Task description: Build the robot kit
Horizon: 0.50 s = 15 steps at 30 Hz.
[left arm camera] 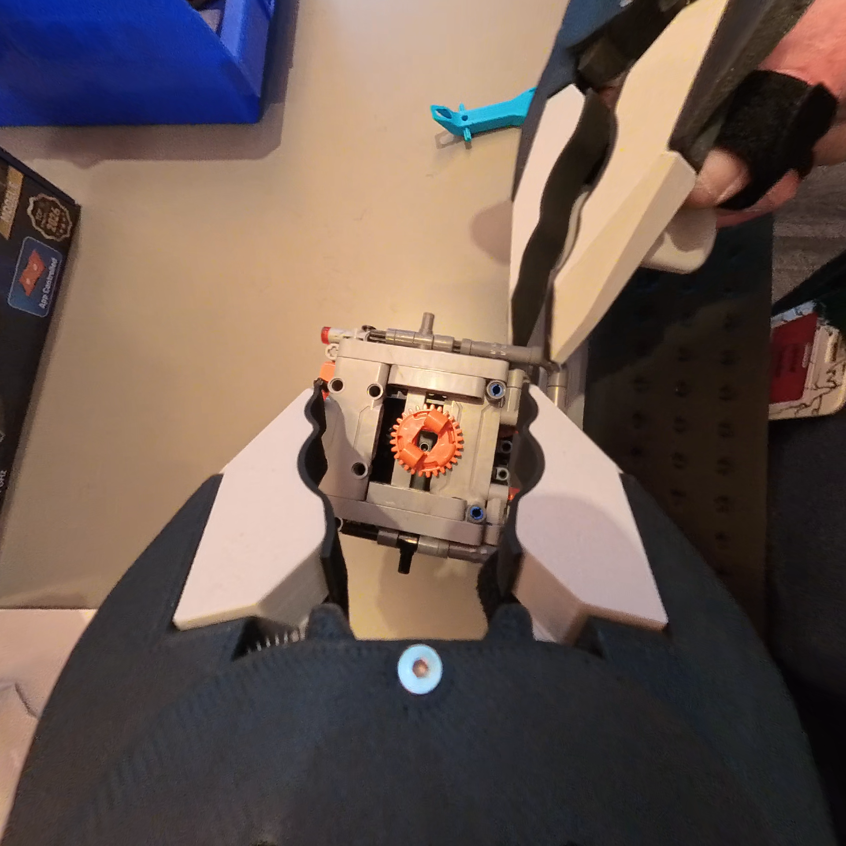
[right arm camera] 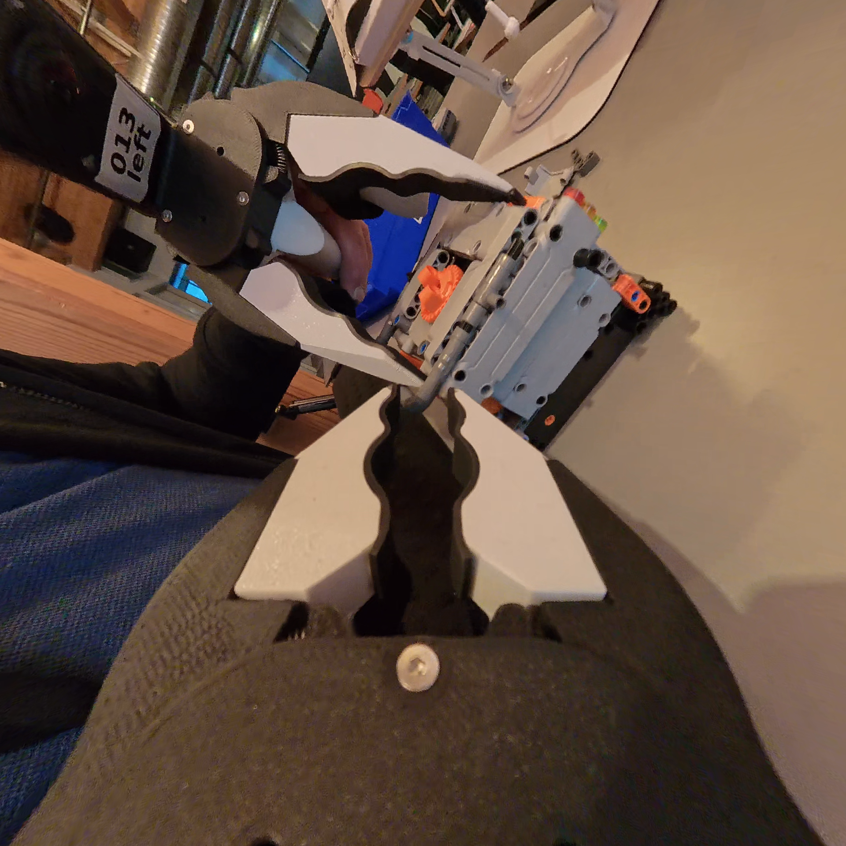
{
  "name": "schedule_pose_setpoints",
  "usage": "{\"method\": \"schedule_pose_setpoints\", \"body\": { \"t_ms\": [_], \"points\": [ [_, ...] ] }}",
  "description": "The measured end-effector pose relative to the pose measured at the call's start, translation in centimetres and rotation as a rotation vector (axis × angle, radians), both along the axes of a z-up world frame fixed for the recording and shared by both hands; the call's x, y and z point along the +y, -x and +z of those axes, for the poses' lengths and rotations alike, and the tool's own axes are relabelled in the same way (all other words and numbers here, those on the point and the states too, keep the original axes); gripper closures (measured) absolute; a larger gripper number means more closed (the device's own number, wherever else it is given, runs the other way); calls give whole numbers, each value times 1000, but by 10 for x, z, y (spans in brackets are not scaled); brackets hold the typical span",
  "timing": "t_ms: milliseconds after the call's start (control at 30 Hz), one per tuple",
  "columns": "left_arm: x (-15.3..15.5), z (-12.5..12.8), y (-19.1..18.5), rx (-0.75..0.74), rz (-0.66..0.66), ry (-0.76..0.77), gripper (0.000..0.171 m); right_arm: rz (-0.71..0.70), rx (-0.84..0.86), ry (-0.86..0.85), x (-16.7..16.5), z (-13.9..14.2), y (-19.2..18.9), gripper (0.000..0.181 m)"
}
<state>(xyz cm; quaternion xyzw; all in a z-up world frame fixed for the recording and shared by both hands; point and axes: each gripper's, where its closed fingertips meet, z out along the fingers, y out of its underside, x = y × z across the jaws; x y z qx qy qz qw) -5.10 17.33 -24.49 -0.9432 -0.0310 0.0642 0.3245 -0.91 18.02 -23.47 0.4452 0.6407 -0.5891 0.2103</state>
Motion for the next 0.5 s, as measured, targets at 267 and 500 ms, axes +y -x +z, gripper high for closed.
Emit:
{"method": "schedule_pose_setpoints", "body": {
  "t_ms": [267,500],
  "points": [
    [2,1,3,29,77,-9,90,-55,-80,64,6,-3,6,173],
    [1,1,4,24,109,-33,90,-90,-110,117,6,0,6,178]
  ]
}}
